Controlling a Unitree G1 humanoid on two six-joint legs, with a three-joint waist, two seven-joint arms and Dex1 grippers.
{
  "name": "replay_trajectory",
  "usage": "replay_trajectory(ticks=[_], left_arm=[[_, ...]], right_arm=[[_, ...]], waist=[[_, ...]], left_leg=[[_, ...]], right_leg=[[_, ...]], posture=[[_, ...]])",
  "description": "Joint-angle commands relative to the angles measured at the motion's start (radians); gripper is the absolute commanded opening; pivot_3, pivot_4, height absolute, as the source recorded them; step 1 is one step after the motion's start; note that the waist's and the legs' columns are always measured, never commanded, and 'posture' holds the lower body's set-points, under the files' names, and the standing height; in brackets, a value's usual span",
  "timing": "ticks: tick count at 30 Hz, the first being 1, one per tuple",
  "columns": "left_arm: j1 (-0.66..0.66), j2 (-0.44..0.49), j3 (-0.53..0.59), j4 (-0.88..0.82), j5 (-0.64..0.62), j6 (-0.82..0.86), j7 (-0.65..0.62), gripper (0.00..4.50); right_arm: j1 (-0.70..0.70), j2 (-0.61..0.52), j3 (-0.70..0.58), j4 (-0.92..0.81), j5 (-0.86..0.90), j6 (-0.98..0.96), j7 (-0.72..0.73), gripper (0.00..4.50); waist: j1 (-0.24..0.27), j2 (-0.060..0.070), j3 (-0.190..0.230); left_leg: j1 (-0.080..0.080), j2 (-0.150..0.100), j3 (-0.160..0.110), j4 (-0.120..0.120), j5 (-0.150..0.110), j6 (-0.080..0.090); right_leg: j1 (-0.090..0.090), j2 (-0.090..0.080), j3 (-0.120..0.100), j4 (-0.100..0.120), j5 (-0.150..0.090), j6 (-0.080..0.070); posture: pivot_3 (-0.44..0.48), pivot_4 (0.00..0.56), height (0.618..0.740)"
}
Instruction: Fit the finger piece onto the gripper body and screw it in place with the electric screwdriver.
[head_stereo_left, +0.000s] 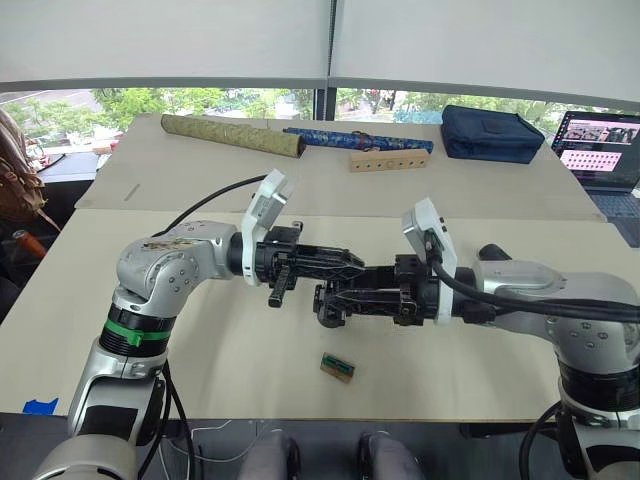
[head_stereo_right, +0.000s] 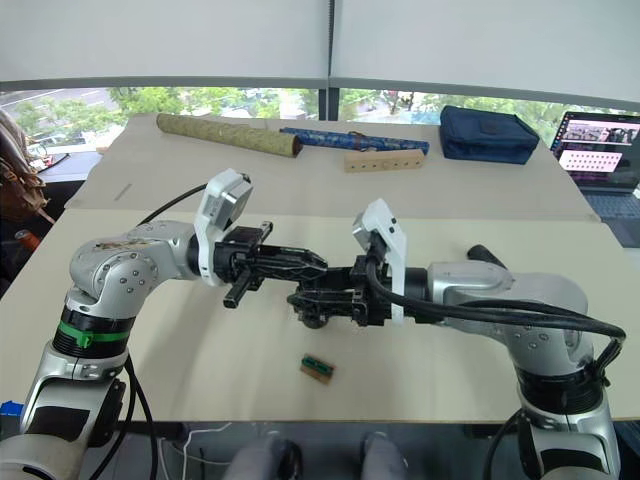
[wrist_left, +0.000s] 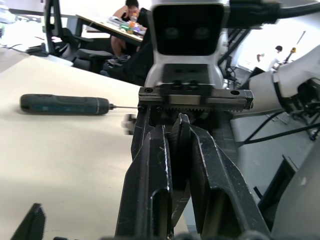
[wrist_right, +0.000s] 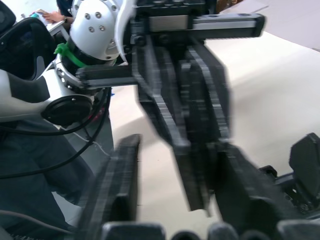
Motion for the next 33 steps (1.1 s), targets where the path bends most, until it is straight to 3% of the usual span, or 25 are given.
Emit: replay_trajectory(ticks=[1, 6, 8, 12, 17, 23, 28, 33], left_arm=[[-0.015, -0.004, -0.001, -0.008, 0.029, -0.032, -0.001, 0.05], [-0.018, -0.003, 0.008, -0.004, 0.031, -0.022, -0.004, 0.05], [-0.034, -0.046, 0.067, 0.018, -0.004, -0.021, 0.060, 0.05], [-0.032, 0.011, 0.093, -0.003, -0.017, -0.004, 0.011, 1.94], [-0.012, 0.111, 0.109, 0.072, 0.084, -0.115, -0.045, 4.38], [0.114, 0.208, 0.076, 0.310, 0.392, -0.715, -0.265, 4.50], [0.173, 0.143, 0.070, 0.508, 0.468, -0.872, -0.267, 4.50], [0.172, 0.051, 0.023, 0.634, 0.564, -0.968, -0.224, 4.50]], right_arm=[[-0.009, 0.008, -0.004, -0.035, 0.020, -0.023, 0.017, 0.57], [0.002, 0.002, 0.001, -0.041, -0.001, -0.030, 0.038, 0.44], [0.003, 0.003, 0.002, -0.040, -0.016, -0.035, 0.050, 0.44], [0.016, 0.001, -0.007, -0.039, -0.048, -0.070, 0.085, 0.43], [0.048, -0.018, -0.022, -0.027, -0.123, -0.143, 0.155, 0.43], [0.162, -0.050, -0.005, -0.015, -0.357, -0.434, 0.387, 0.43], [0.247, -0.031, 0.045, 0.081, -0.526, -0.654, 0.529, 0.43], [0.270, 0.037, 0.048, 0.137, -0.576, -0.798, 0.594, 0.43]], waist=[[0.000, 0.000, 0.000], [0.000, 0.000, 0.000], [0.001, 0.000, 0.000], [-0.001, 0.000, 0.000], [-0.003, 0.000, 0.000], [0.000, 0.000, 0.000], [0.005, 0.000, 0.000], [0.002, 0.000, 0.000]], left_leg=[[0.000, 0.000, 0.000, 0.000, 0.000, 0.000], [0.000, 0.000, 0.000, 0.000, 0.000, 0.000], [0.000, 0.000, 0.000, 0.000, 0.000, 0.000], [0.000, 0.000, 0.000, 0.000, 0.000, 0.000], [0.000, 0.000, 0.000, 0.000, 0.000, 0.000], [0.000, -0.001, 0.001, -0.001, 0.000, 0.000], [-0.002, -0.001, 0.001, 0.001, 0.000, 0.000], [-0.001, -0.001, 0.001, 0.002, 0.000, 0.001]], right_leg=[[0.000, 0.000, 0.000, 0.000, 0.000, 0.000], [0.000, 0.000, 0.000, 0.000, 0.000, 0.000], [0.000, 0.000, 0.000, 0.000, 0.000, 0.000], [0.000, 0.000, 0.000, 0.000, 0.000, 0.000], [0.000, 0.000, 0.000, 0.001, 0.000, 0.000], [0.000, 0.000, 0.000, -0.001, 0.000, 0.000], [-0.001, 0.000, -0.001, -0.001, 0.000, 0.000], [0.000, 0.000, -0.001, -0.001, 0.000, 0.000]], posture=[[0.000, 0.150, 0.740], [0.000, 0.150, 0.740], [0.000, 0.150, 0.740], [0.000, 0.150, 0.740], [0.000, 0.150, 0.740], [0.000, 0.150, 0.740], [0.000, 0.150, 0.740], [0.000, 0.150, 0.740]])
